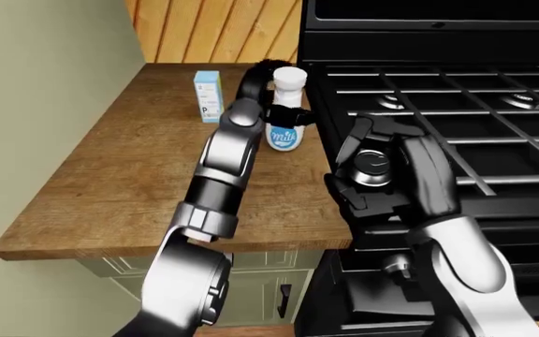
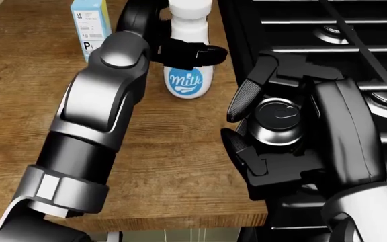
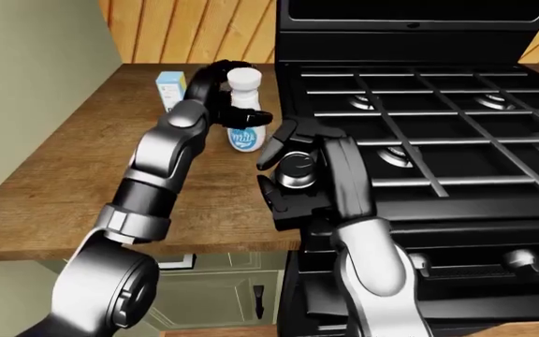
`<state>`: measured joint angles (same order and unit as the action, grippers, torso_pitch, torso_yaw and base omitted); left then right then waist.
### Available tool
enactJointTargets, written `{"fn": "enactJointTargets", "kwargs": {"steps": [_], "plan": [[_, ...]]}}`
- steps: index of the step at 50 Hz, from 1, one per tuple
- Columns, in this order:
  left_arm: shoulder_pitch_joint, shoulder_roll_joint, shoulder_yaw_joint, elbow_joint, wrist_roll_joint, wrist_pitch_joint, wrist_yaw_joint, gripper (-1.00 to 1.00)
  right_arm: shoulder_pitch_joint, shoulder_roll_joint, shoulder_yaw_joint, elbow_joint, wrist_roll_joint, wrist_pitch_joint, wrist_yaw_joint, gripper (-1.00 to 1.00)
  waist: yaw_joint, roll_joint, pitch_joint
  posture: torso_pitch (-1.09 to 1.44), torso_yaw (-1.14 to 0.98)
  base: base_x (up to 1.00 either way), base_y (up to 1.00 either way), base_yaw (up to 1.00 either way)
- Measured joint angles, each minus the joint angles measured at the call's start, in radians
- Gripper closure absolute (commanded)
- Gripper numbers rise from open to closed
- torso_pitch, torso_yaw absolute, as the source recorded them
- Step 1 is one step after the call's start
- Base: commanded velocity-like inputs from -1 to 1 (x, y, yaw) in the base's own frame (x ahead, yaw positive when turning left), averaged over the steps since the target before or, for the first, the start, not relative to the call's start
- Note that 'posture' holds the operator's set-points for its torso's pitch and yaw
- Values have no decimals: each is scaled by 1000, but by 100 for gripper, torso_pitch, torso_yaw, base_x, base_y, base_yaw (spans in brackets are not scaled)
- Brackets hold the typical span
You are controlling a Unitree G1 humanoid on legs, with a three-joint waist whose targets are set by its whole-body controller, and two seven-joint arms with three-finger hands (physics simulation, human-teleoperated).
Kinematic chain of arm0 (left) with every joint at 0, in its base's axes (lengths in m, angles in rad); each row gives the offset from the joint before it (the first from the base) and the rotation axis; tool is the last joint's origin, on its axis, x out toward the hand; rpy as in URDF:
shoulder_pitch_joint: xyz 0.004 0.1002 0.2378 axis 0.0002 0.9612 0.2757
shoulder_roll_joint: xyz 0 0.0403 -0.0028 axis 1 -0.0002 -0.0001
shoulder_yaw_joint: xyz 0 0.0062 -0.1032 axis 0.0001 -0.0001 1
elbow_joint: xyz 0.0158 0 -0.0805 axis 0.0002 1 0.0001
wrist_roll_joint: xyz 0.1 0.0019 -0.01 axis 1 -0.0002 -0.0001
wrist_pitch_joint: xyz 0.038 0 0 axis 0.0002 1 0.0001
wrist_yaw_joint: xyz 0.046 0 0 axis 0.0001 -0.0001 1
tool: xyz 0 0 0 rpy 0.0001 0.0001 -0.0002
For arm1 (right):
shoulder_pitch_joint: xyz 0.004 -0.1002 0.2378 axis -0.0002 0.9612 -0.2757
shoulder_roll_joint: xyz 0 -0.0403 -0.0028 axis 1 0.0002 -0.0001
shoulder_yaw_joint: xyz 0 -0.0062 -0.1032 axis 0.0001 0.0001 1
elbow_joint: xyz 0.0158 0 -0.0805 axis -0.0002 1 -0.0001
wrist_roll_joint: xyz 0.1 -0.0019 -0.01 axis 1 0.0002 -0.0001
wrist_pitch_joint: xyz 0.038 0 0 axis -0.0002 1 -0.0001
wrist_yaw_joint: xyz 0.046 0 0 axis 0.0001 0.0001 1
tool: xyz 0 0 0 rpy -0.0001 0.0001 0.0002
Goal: Move the drinks to the dining counter.
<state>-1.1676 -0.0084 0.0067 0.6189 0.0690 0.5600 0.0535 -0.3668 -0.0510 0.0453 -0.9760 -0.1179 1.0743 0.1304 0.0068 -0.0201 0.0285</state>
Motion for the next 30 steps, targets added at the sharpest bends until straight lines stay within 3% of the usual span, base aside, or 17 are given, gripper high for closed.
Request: {"fn": "enactJointTargets", "kwargs": {"steps": [2, 5, 16, 21, 30], "plan": [[-5, 2, 1, 0, 3, -2, 6, 82, 5, 0, 0, 3, 0, -5, 1, 100, 0, 0, 0, 0, 0, 0, 0, 0], [-9, -2, -3, 1, 5, -4, 7, 100, 9, 1, 0, 5, 0, -6, 2, 100, 0, 1, 0, 0, 0, 0, 0, 0], [4, -2, -6, -27, 0, 2, 22, 100, 22, 0, 0, 1, 0, -16, 7, 100, -2, 3, 0, 0, 0, 0, 0, 0], [42, 2, -26, -162, 17, 88, 2, 100, 14, -2, -12, -2, 3, -7, 10, 100, -4, 4, 6, 0, 0, 0, 0, 0], [86, 7, -53, -522, 90, 327, -108, 100, 13, -10, -36, -10, 14, 0, 4, 100, -5, 6, 10, 0, 0, 0, 0, 0]]}}
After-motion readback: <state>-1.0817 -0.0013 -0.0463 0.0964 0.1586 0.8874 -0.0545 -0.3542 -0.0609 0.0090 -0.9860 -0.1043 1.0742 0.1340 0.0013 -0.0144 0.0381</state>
